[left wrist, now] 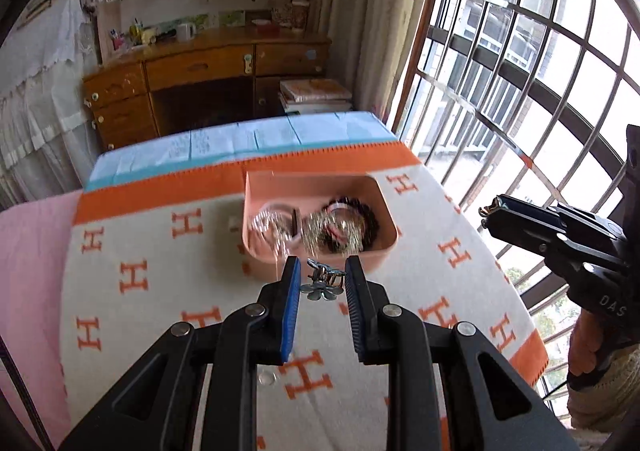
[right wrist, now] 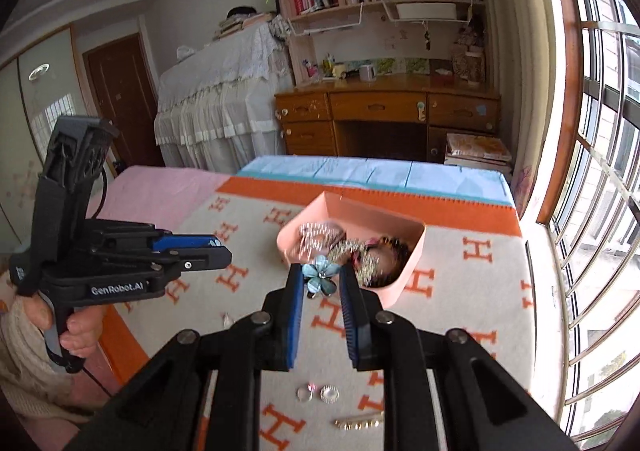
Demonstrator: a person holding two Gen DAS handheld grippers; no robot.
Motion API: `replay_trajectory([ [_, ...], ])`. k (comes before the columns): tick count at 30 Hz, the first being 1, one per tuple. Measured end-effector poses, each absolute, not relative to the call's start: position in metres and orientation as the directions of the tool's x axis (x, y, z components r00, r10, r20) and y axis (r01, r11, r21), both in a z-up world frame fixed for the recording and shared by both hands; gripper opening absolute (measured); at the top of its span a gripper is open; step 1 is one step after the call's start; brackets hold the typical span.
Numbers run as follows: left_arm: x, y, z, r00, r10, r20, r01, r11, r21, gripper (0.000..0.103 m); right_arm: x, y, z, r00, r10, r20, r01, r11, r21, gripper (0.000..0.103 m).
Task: Organize jewelry
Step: 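Carry both brooches into the pink box and open both tools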
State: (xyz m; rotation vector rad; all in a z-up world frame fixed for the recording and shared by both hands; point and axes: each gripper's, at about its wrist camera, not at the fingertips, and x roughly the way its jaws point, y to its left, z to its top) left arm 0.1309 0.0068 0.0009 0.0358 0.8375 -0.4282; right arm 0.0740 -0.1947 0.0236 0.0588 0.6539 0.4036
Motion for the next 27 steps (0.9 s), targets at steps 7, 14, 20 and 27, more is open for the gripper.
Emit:
replay_trajectory([
  [7, 0.218, -0.016, 0.029, 0.612, -0.324, -0.721, 0.347, 0.93, -0.123, 0.02, 0.147, -0.2, 0.047, 0.739, 0.352, -0.574, -0.254, 0.935, 0.247, 0.018],
  [14, 0.289, -0.029, -0.026, 0.523, -0.291, -0.801, 0.302, 0.942, -0.146, 0.02, 0.223, -0.197, -0.017, 0.618, 0.336, -0.71, -0.175, 0.94, 0.293, 0.018],
  [20, 0.313, -0.029, -0.075, 0.448, -0.275, -0.851, 0.28, 0.947, -0.159, 0.021, 0.255, -0.188, -0.064, 0.524, 0.368, -0.768, -0.128, 0.926, 0.356, 0.019],
  [27, 0.322, -0.022, -0.088, 0.447, -0.272, -0.852, 0.267, 0.95, -0.163, 0.06, 0.275, -0.178, -0.079, 0.494, 0.376, -0.784, -0.109, 0.921, 0.374, 0.027],
])
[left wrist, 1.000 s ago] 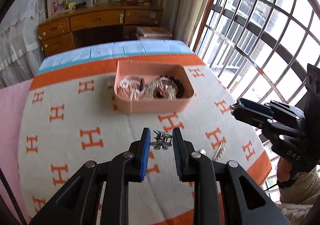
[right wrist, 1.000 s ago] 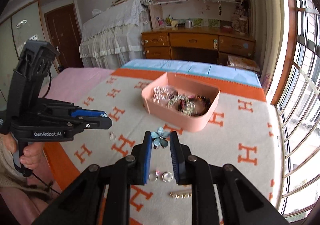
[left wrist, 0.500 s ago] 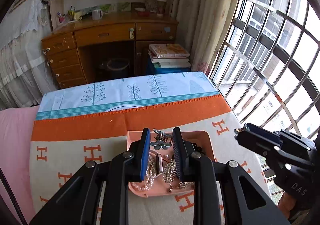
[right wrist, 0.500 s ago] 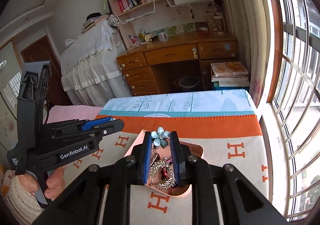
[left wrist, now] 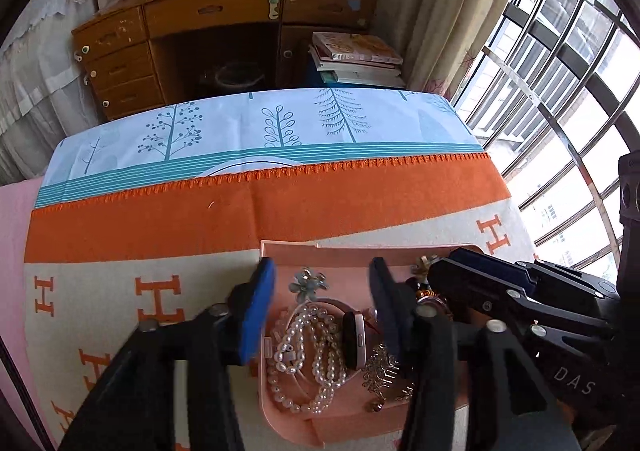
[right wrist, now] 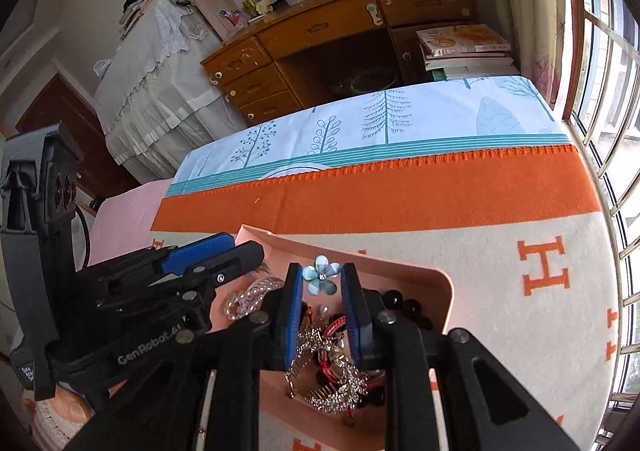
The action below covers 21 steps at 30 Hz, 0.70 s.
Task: Organize jewelry
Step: 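Carry both brooches into the pink box and open both tools, then move the left tool to the round pearl brooch while the right tool approaches the pearl safety pin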
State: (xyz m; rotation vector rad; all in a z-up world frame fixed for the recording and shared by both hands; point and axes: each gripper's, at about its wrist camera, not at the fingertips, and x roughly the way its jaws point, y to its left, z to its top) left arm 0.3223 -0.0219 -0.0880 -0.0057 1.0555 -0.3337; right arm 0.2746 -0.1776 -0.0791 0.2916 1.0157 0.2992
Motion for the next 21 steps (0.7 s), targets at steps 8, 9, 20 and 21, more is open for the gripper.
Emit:
replay_trajectory([
  [8, 0.313, -0.011, -0.075, 0.48, -0.246, -0.842, 0.259, 0.957, -0.132, 0.07, 0.266, -0.183, -0.076, 0.512, 0.375, -0.773, -0.103, 0.92, 0.378, 0.029],
  [9, 0.31, -0.012, -0.071, 0.484, -0.24, -0.841, 0.258, 0.958, -0.125, 0.07, 0.262, -0.183, -0.074, 0.517, 0.371, -0.771, -0.105, 0.922, 0.373, 0.029],
  [20, 0.265, -0.004, -0.025, 0.527, -0.216, -0.822, 0.254, 0.963, -0.09, 0.07, 0.205, -0.187, -0.032, 0.569, 0.346, -0.746, -0.152, 0.936, 0.318, 0.029],
  [21, 0.258, -0.005, -0.021, 0.533, -0.217, -0.818, 0.262, 0.961, -0.084, 0.07, 0.198, -0.188, -0.028, 0.573, 0.34, -0.745, -0.153, 0.938, 0.311, 0.029],
])
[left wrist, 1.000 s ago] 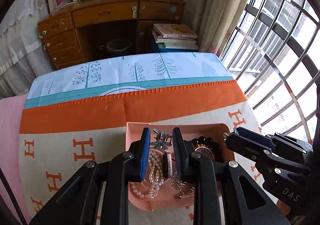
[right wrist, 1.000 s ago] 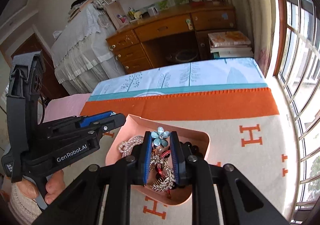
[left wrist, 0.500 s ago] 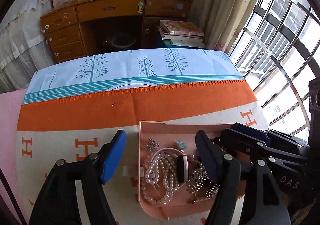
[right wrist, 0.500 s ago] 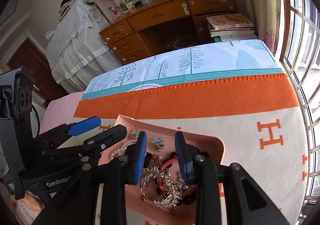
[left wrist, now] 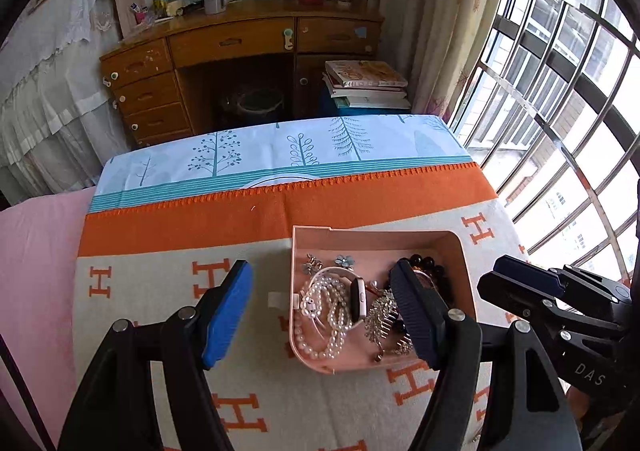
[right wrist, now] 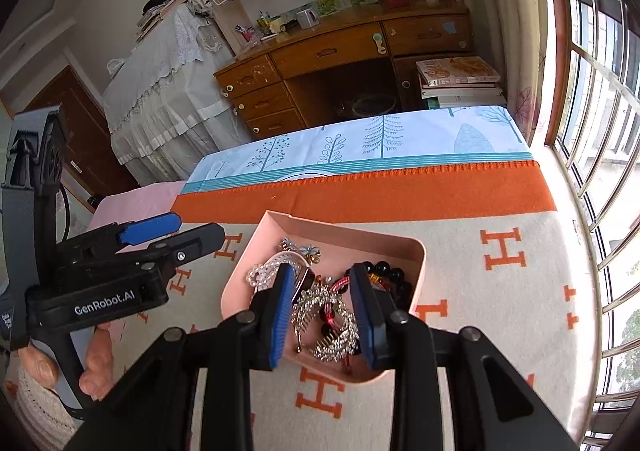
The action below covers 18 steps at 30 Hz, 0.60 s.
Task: Organize jewelry
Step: 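Move the left tool to the round pearl brooch while the right tool approaches the pearl safety pin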
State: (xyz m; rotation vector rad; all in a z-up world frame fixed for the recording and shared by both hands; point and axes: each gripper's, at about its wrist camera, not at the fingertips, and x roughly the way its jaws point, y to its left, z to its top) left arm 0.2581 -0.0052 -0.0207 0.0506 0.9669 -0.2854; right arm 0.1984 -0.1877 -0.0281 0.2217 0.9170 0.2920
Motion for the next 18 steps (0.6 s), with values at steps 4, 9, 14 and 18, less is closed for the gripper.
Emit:
replay_trajectory([
  [4, 0.229, -0.011, -0.007, 0.547, -0.234, -0.804, 0.306, 0.95, -0.069, 0.07, 0.17, -0.192, -0.013, 0.59, 0.321, -0.741, -0.152, 0.945, 0.288, 0.029],
  [9, 0.194, -0.025, -0.001, 0.535, -0.265, -0.802, 0.364, 0.929, -0.064, 0.074, 0.133, -0.203, -0.006, 0.595, 0.301, -0.745, -0.136, 0.951, 0.276, 0.029],
  [14, 0.161, -0.044, -0.005, 0.51, -0.311, -0.802, 0.44, 0.895, -0.067, 0.074, 0.099, -0.214, -0.008, 0.593, 0.271, -0.758, -0.111, 0.96, 0.256, 0.029],
  [18, 0.139, -0.061, -0.014, 0.483, -0.352, -0.802, 0.506, 0.859, -0.073, 0.074, 0.075, -0.22, -0.015, 0.595, 0.238, -0.768, -0.084, 0.968, 0.235, 0.029],
])
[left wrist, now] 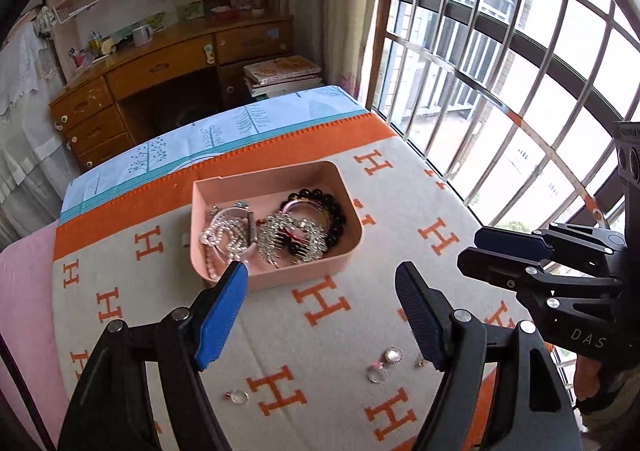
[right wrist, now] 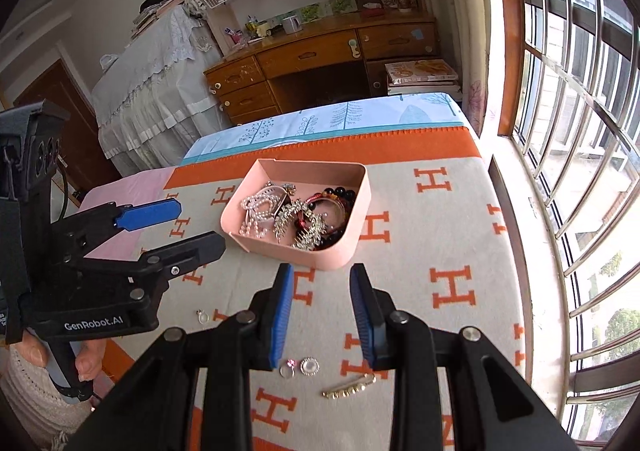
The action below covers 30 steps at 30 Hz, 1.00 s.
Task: Organize jewelry
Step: 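Move the left tool to the round pearl brooch while the right tool approaches the pearl safety pin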
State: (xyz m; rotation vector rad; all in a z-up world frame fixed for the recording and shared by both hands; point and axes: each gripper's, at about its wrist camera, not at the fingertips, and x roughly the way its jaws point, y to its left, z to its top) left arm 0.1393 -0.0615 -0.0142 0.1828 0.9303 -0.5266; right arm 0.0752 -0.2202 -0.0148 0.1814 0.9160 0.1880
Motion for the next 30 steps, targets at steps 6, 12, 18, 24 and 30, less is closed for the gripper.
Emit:
replay_trajectory([
  [6, 0.117, -0.085, -0.046, 0.416, -0.378, -0.827, 0.591, 0.804, -0.071, 0.075, 0.054, -0.234, -0.041, 0.559, 0.203, -0.804, 0.004, 0.969, 0.248, 0.029],
  [12, 0.103, -0.105, -0.088, 0.31, -0.37, -0.875, 0.666, 0.742, -0.078, 0.075, 0.04, -0.246, -0.073, 0.516, 0.169, -0.84, 0.097, 0.962, 0.254, 0.029],
  [18, 0.088, -0.115, -0.114, 0.295, -0.352, -0.888, 0.722, 0.691, -0.034, 0.074, 0.029, -0.252, -0.1, 0.479, 0.211, -0.852, 0.128, 0.943, 0.306, 0.029],
  [24, 0.082, -0.119, -0.129, 0.264, -0.353, -0.897, 0.734, 0.678, -0.051, 0.06, 0.02, -0.253, -0.116, 0.474, 0.233, -0.849, 0.124, 0.937, 0.327, 0.029],
  [30, 0.086, -0.121, -0.134, 0.257, -0.348, -0.902, 0.72, 0.691, -0.062, 0.048, 0.017, -0.26, -0.122, 0.485, 0.253, -0.837, 0.127, 0.927, 0.354, 0.029],
])
